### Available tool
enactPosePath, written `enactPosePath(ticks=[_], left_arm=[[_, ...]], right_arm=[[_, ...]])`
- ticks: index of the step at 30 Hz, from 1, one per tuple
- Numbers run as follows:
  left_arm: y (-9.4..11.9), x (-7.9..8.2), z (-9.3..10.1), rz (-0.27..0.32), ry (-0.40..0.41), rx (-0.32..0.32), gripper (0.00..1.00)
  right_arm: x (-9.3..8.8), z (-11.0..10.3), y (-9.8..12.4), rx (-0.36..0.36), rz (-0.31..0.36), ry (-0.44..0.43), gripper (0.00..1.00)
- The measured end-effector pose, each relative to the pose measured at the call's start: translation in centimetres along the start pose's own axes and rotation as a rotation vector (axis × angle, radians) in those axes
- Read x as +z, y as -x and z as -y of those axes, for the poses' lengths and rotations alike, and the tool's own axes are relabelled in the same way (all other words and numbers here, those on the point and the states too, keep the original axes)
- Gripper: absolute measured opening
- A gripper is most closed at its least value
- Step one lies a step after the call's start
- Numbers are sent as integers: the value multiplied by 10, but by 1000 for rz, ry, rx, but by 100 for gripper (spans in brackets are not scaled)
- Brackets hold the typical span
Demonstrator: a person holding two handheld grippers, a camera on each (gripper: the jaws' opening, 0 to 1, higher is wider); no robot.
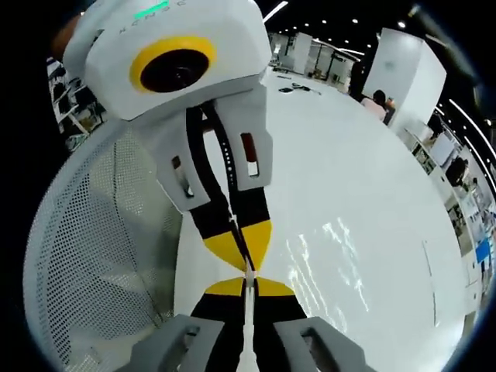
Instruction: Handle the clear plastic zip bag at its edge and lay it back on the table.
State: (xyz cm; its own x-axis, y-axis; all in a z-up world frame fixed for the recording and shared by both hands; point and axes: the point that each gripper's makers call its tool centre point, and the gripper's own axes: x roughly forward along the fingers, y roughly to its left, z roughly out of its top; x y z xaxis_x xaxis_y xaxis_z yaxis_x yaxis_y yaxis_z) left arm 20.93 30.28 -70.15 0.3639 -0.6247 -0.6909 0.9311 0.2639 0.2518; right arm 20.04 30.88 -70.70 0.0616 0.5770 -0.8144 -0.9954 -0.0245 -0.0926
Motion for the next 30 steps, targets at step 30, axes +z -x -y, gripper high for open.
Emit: enactPosePath(ticks=[30], left_arm=[[13, 0, 8, 48, -16, -16, 0]], right_arm=[[4, -10, -2, -1, -51, -13, 0]])
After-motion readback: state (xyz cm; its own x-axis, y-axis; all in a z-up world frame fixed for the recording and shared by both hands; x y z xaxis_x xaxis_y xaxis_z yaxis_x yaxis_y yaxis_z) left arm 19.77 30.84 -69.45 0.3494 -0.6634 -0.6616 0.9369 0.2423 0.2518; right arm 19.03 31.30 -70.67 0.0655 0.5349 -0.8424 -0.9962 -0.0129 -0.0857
